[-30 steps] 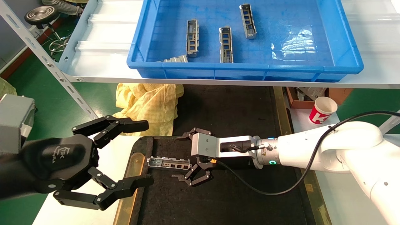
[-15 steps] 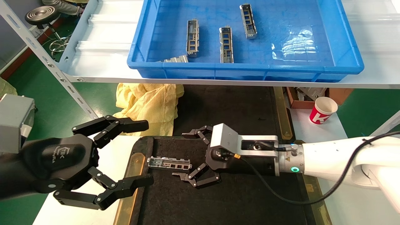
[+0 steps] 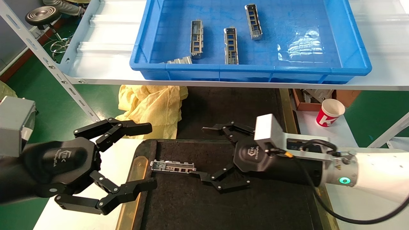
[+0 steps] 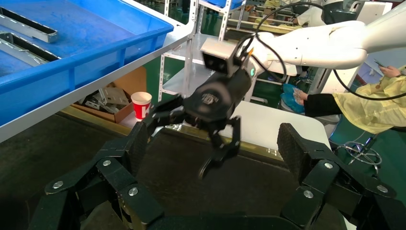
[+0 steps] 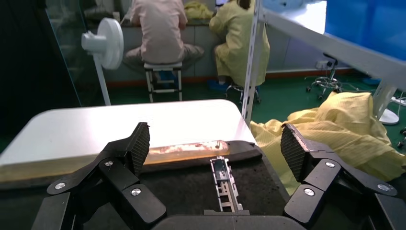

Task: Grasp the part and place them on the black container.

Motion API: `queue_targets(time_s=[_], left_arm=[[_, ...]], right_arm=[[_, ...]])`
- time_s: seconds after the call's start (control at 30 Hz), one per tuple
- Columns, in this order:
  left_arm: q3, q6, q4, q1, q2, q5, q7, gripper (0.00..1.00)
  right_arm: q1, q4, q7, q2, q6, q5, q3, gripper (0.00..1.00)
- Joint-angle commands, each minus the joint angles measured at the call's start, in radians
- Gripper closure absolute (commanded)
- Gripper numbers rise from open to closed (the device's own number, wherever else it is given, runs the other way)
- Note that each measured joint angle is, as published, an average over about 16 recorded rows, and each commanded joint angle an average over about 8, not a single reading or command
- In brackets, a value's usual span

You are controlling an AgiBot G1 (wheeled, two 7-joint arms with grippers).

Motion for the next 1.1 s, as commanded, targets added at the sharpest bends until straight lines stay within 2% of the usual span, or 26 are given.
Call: queue_targets(time_s=[0.03,0.87,1.1], left_arm=[[0.000,0.000,0.000,0.000,0.000,0.000,0.000,0.00],[0.000,0.000,0.000,0.000,0.000,0.000,0.000,0.00],[0.000,0.000,0.000,0.000,0.000,0.000,0.000,0.00]], right_arm=[[-0.017,0.033,0.026,0.024,-0.009,0.002,0.029,0.00],[-0.225,0.447,0.356,0.319,-0.125,0.029,0.385,0.00],[-0.265,0.526,0.413,0.374,-0.149,0.035,0.453,0.00]])
